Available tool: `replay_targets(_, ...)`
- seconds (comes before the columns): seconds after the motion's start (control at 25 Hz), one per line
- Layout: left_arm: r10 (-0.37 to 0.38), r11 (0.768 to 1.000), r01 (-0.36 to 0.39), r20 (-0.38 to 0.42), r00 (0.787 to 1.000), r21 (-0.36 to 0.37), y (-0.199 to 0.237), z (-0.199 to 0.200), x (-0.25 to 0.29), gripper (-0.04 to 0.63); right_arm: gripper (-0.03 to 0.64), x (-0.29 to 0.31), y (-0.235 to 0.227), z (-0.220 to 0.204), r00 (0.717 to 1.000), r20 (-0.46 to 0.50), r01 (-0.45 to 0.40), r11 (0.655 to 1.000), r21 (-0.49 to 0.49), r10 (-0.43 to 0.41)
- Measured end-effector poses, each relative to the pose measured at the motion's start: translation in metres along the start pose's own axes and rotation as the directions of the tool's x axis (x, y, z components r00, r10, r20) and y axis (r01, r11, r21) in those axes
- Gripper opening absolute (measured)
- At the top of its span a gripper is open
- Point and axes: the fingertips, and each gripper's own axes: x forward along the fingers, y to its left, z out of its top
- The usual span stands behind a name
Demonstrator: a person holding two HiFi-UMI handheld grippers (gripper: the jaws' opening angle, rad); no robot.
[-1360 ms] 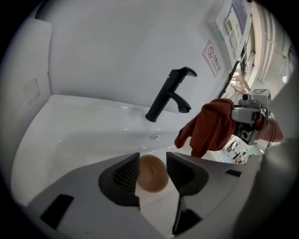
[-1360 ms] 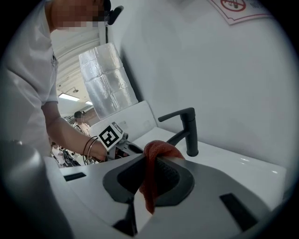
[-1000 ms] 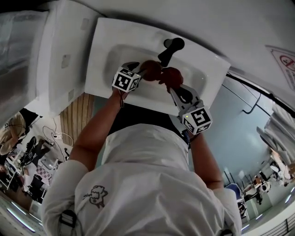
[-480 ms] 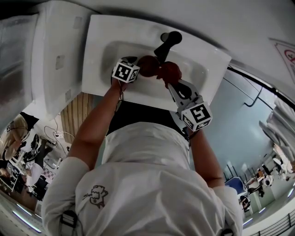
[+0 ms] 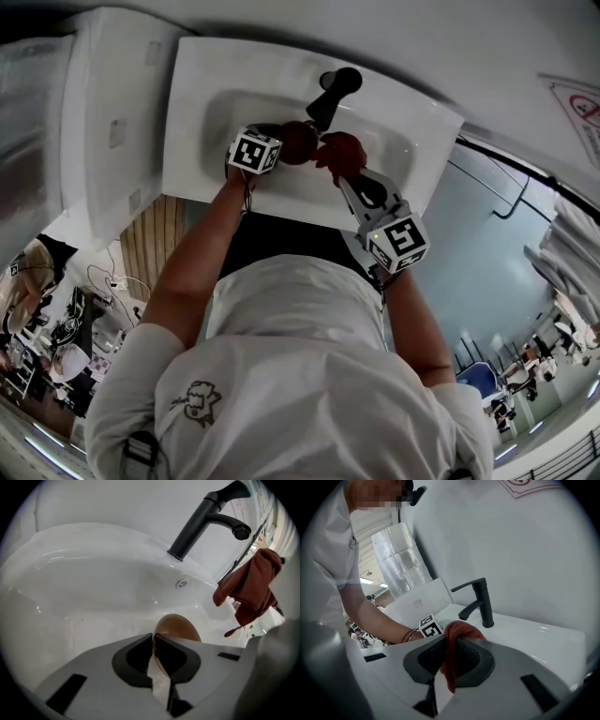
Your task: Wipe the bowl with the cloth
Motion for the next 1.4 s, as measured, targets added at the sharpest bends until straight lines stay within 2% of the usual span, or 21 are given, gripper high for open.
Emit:
replay_targets(0.28,0.018,1.0,-0.018,0.082,0.996,-0.006,-0.023,0.025,-0.033,0.026,0.052,-0.013,0.01,0.021,0.999,0.029,-0.025,0.998,-0.058,0.027)
replay_targets(0.44,0.033,0.999,-0.035,0.15,0.988,0.012,-0.053,0.04,-0.073,0.026,0.052,-0.023,0.04,0.033,0.995,0.032,-0.091,0.989,-0.117,0.095)
replay_targets(0.6,0.039,0.999,-0.041,0.224,0.974,0.007,-0.092,0.054,-0.115,0.026,0.052,-0.039,0.069,0.037,0.989,0.026,-0.141,0.973,-0.185,0.149)
replay_targets(0.84,0.086,0.991,-0.114,0.339,0.937,0.065,-0.139,0.078,-0.178,0.026,0.052,-0.05,0.076,0.044,0.99,0.011,-0.126,0.937,-0.325,0.137)
replay_targets(0.96,0.12,0.983,-0.164,0.392,0.912,0.08,-0.155,0.089,-0.202,0.026,0.052,-0.049,0.074,0.052,0.995,-0.005,-0.096,0.901,-0.422,0.103)
replay_targets(1.04,0.138,0.978,-0.19,0.427,0.894,0.081,-0.16,0.1,-0.215,0.026,0.052,-0.041,0.064,0.062,0.999,-0.021,-0.039,0.863,-0.503,0.032)
replay_targets(1.12,0.143,0.976,-0.2,0.454,0.879,0.081,-0.17,0.108,-0.226,0.026,0.052,-0.037,0.055,0.069,0.997,-0.046,0.02,0.815,-0.58,-0.058)
replay_targets(1.28,0.122,0.976,-0.193,0.488,0.864,0.098,-0.207,0.117,-0.24,0.025,0.052,-0.046,0.044,0.078,0.973,-0.068,0.11,0.705,-0.701,-0.22)
replay_targets(1.4,0.127,0.972,-0.21,0.518,0.846,0.105,-0.208,0.137,-0.254,0.026,0.052,-0.035,0.041,0.094,0.965,-0.067,0.127,0.674,-0.727,-0.254)
